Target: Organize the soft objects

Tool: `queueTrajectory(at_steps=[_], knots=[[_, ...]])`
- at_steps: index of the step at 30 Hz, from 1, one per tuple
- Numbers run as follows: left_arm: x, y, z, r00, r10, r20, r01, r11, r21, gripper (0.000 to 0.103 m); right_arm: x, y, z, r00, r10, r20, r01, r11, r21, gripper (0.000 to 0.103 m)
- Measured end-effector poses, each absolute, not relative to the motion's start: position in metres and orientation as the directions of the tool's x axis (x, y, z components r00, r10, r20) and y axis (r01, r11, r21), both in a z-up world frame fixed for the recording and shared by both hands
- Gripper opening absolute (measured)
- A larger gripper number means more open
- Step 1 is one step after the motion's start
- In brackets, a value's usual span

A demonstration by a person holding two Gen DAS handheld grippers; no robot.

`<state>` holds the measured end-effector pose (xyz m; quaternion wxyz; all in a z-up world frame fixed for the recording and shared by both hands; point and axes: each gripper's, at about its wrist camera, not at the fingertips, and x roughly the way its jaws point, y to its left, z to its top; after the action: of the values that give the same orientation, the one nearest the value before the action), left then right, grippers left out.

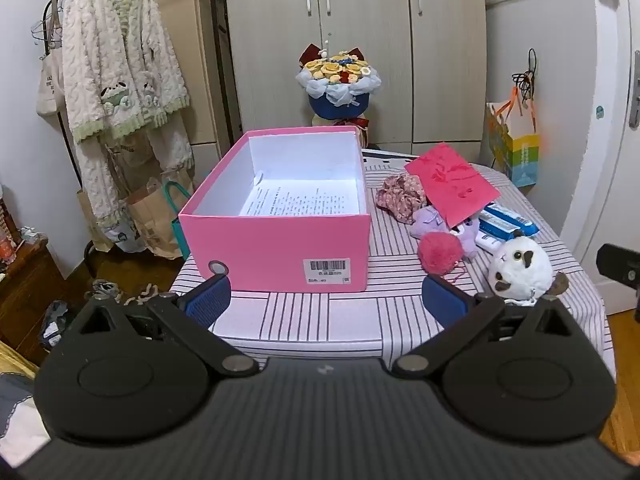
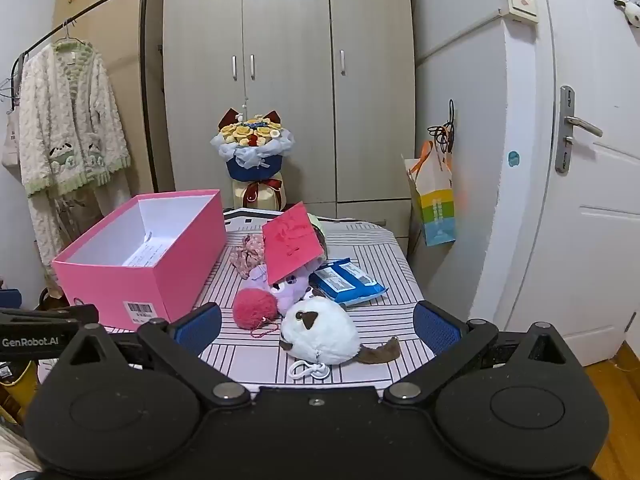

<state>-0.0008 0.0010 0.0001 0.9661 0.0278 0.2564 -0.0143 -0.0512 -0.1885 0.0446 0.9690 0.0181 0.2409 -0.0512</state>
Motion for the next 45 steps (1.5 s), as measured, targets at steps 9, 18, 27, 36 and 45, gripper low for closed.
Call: queueTrajectory(at_steps=[9,18,27,36,45], knots=[[-0.005,0.007,0.000,0.878,-0.055,-0.476,0.067,0.998,0.009,0.103,-0.052,-0.189,0.045,0.877,-0.095,-0.471,0.111,0.994,0.006,0.103],[0.001,0.004,-0.004,0.862,-0.041,-0.505,0.063,0.998,0.026,0.103,-0.049,-0.189,0.039,0.866,-0.100,-0.491,0.113,0.994,-0.002,0.103],[0.003,0.003,-0.010,0.852,-0.040,-0.522,0.069,0.997,0.037,0.103,-0.048,-0.191,0.037,0.861,-0.101,-0.499,0.114,0.993,-0.004,0.103],[0.003,0.006,-0.009,0.850,-0.045,-0.525,0.067,0.998,0.022,0.103,-0.046,-0.192,0.034,0.858,-0.099,-0.504,0.115,0.993,0.001,0.103],[0.004,0.004,-0.009,0.851,-0.042,-0.524,0.067,0.997,0.030,0.103,-0.046,-0.190,0.031,0.856,-0.093,-0.509,0.106,0.994,-0.005,0.103]])
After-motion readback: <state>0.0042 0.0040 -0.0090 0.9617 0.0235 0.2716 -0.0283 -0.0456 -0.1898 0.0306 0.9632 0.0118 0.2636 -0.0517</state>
